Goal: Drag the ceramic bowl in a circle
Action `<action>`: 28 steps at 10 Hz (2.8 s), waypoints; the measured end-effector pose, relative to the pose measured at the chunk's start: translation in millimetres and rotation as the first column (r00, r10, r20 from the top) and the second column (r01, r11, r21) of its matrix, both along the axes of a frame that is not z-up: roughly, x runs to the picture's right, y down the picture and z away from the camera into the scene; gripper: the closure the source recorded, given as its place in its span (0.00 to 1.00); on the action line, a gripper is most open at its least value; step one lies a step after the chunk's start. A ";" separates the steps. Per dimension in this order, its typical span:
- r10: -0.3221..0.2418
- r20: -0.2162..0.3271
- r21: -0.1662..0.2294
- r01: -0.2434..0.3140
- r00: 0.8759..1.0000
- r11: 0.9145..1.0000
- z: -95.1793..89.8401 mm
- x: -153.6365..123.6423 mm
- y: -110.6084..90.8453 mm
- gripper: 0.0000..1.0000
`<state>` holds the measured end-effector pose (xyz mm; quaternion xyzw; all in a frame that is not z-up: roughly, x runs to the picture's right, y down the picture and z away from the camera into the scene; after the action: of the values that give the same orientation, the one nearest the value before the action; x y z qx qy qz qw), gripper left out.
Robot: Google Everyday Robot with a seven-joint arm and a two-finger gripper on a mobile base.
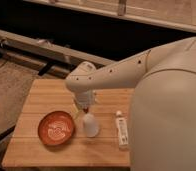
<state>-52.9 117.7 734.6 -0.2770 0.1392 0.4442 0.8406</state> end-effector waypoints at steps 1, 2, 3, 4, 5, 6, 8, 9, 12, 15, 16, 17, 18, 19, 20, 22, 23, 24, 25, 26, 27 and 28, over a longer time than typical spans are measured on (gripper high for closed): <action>0.000 0.000 0.000 0.000 1.000 1.000 0.0 0.0 0.0 0.20; 0.000 0.000 0.000 0.000 1.000 1.000 0.0 0.0 0.0 0.20; 0.000 0.000 0.000 0.000 1.000 1.000 0.0 0.0 0.0 0.20; 0.000 0.000 0.000 0.000 1.000 1.000 0.0 0.0 0.0 0.20; 0.000 0.000 0.000 0.000 1.000 1.000 0.0 0.0 0.0 0.20; 0.000 0.000 0.000 0.000 1.000 1.000 0.0 0.0 0.0 0.20; 0.000 0.000 0.000 0.000 1.000 1.000 0.0 0.0 0.0 0.20; 0.000 0.000 0.000 0.000 1.000 1.000 0.0 0.0 0.0 0.20; 0.000 0.000 0.000 0.000 1.000 1.000 0.0 0.0 0.0 0.20; 0.000 0.000 0.000 0.000 1.000 1.000 0.0 0.0 0.0 0.20; 0.000 0.000 0.000 0.000 1.000 1.000 0.0 0.0 0.0 0.20; 0.000 0.000 0.000 0.000 1.000 1.000 0.0 0.0 0.0 0.20; 0.000 0.000 0.000 0.000 1.000 1.000 0.0 0.0 0.0 0.20; 0.000 0.000 0.000 0.000 1.000 1.000 0.0 0.0 0.0 0.20; 0.000 0.000 0.000 0.000 1.000 1.000 0.0 0.0 0.0 0.20; 0.000 0.000 0.000 0.000 1.000 1.000 0.0 0.0 0.0 0.20; 0.000 0.000 0.000 0.000 1.000 1.000 0.0 0.0 0.0 0.20; 0.000 0.000 0.000 0.000 1.000 1.000 0.0 0.0 0.0 0.20; -0.001 0.001 -0.001 0.001 1.000 1.000 0.4 -0.3 0.0 0.20; -0.005 0.008 -0.002 0.005 1.000 1.000 1.3 -1.1 -1.0 0.20; -0.022 0.018 -0.008 0.022 1.000 1.000 4.6 -1.8 -1.8 0.20; -0.043 0.036 -0.011 0.043 0.998 0.999 9.0 -9.9 -3.3 0.20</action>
<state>-62.8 114.4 743.6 -0.2866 0.1327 0.4203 0.8507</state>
